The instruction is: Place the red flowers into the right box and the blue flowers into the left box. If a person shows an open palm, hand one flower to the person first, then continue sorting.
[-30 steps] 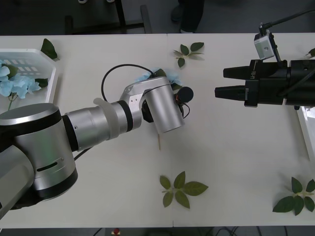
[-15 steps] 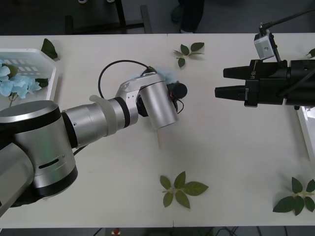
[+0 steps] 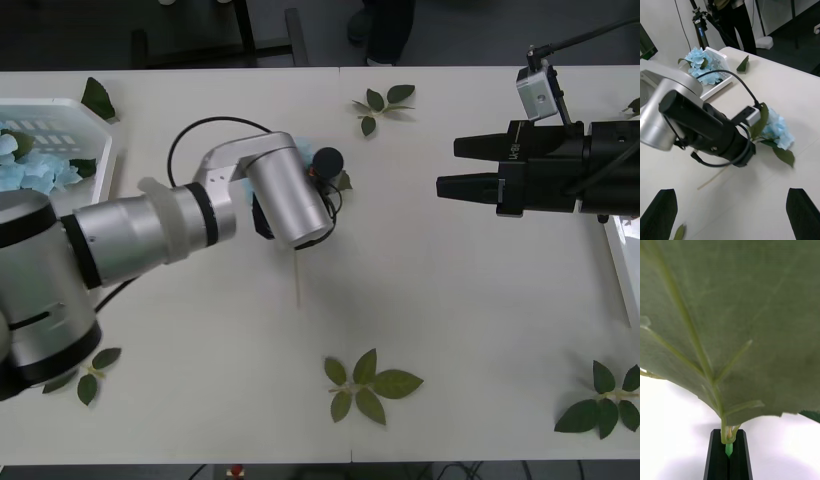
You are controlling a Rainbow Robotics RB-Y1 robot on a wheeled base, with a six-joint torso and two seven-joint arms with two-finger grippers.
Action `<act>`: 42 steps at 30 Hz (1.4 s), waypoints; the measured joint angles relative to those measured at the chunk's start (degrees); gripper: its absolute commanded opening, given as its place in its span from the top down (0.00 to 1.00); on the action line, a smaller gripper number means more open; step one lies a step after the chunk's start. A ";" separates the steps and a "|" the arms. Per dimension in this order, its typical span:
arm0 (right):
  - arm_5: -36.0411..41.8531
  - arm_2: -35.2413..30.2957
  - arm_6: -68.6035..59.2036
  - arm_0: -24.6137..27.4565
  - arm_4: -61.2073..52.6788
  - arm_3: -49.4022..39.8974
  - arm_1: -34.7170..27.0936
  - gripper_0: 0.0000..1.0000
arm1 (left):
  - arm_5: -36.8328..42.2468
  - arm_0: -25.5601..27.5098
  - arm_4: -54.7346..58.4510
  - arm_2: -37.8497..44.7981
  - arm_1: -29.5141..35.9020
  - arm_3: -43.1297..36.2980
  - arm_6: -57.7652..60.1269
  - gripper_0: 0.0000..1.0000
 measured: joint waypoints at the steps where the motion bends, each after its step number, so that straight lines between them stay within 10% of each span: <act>1: 0.00 0.00 0.00 0.00 0.00 0.00 0.00 0.15 | 1.40 0.37 1.23 0.01 2.52 -2.94 -1.20 1.00; 22: -0.06 0.00 0.00 -0.10 -0.01 0.01 -0.02 0.15 | 21.45 2.19 32.60 18.09 41.58 -29.37 -22.52 1.00; 42: -0.09 0.00 0.00 -0.11 -0.01 0.01 -0.03 0.16 | 13.62 3.46 40.04 19.03 54.54 -12.57 -47.84 1.00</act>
